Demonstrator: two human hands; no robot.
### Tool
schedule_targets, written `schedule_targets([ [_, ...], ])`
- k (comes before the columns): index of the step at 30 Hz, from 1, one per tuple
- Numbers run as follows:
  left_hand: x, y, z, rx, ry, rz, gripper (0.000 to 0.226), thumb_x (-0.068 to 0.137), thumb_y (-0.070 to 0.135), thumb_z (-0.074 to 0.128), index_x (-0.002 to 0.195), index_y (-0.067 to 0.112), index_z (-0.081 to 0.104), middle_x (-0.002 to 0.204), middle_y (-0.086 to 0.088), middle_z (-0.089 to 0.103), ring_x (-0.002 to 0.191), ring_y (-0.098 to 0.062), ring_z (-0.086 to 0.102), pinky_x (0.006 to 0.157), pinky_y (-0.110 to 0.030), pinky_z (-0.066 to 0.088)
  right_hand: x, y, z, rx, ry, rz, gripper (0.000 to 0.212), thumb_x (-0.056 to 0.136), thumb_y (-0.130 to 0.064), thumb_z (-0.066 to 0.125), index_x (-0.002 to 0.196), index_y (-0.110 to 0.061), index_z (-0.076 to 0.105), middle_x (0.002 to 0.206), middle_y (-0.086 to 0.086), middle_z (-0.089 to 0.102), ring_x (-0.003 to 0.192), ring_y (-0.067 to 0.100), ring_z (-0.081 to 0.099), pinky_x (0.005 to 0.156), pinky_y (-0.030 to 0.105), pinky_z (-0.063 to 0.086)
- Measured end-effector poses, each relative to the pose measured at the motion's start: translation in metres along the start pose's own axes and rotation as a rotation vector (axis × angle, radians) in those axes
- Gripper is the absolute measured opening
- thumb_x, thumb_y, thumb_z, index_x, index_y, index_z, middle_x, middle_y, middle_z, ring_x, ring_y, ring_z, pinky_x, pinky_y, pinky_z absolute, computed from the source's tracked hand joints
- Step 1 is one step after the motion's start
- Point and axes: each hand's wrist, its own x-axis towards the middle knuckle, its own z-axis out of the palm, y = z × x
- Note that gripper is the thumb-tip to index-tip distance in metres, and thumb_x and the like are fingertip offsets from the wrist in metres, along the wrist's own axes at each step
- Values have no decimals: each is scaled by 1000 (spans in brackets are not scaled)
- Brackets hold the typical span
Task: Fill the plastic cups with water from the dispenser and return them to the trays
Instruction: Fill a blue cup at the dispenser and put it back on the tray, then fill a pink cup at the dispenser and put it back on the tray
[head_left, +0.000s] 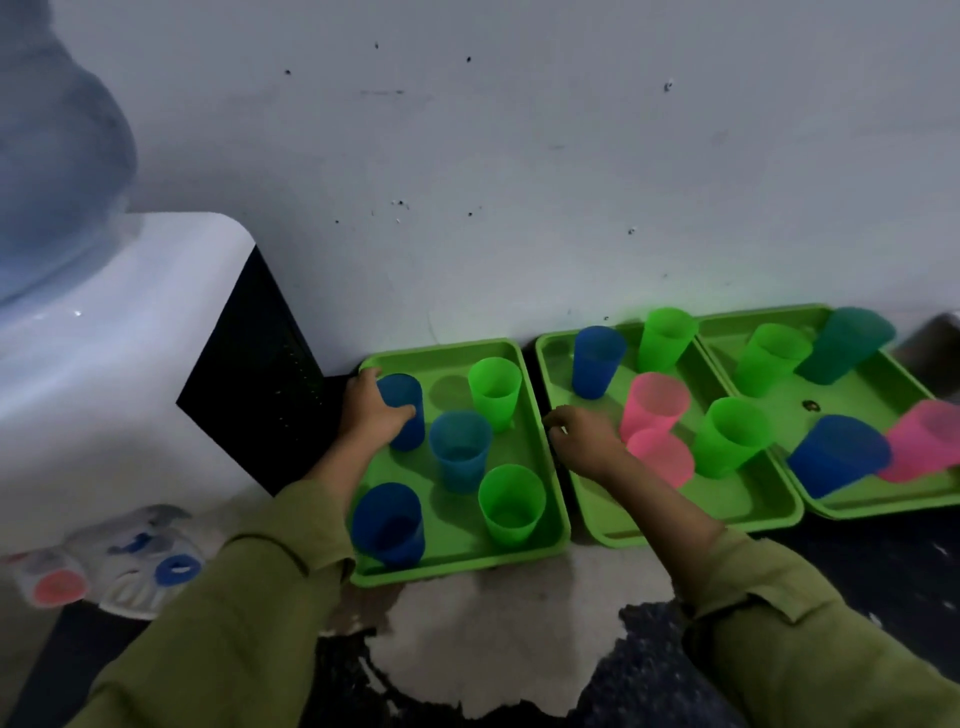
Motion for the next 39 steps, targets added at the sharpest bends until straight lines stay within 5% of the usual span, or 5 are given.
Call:
schedule_targets([
  [8, -53, 71, 26, -205, 135, 382, 53, 70, 8, 76, 117, 5, 52, 120, -14, 54, 112, -26, 52, 97, -28, 38, -37, 24, -47, 127, 366, -70, 21, 83, -9, 56, 100, -5, 69, 99, 12, 71, 94, 27, 64, 78, 27, 44],
  [17, -119, 118, 114, -226, -326, 464, 75, 69, 20, 80, 132, 13, 40, 134, -7, 46, 122, -17, 45, 95, -25, 38, -78, 95, -62, 223, 564, 142, 20, 84, -8, 56, 101, -3, 64, 99, 15, 67, 89, 29, 62, 77, 33, 48],
  [27, -139, 125, 175, -69, -543, 382, 108, 59, 23, 86, 145, 11, 21, 143, -11, 36, 131, -25, 36, 98, -23, 29, -101, 161, -6, -54, 112, 226, 38, 89, -21, 53, 125, -7, 53, 125, 14, 59, 116, 29, 54, 103, 38, 36],
  [31, -139, 123, 183, -101, -483, 380, 97, 62, 21, 85, 141, 12, 30, 137, -10, 44, 125, -25, 43, 96, -28, 35, -106, 166, 8, -223, 78, 200, 31, 93, -29, 44, 116, -16, 59, 117, 8, 62, 117, 24, 50, 113, 43, 16],
  [39, -145, 117, 182, -201, -394, 368, 76, 59, 29, 86, 119, 16, 40, 116, -1, 52, 100, -14, 48, 77, -25, 40, -108, 168, 11, -330, 83, 154, 29, 95, -30, 39, 98, -16, 64, 105, 7, 64, 111, 24, 50, 110, 42, 18],
])
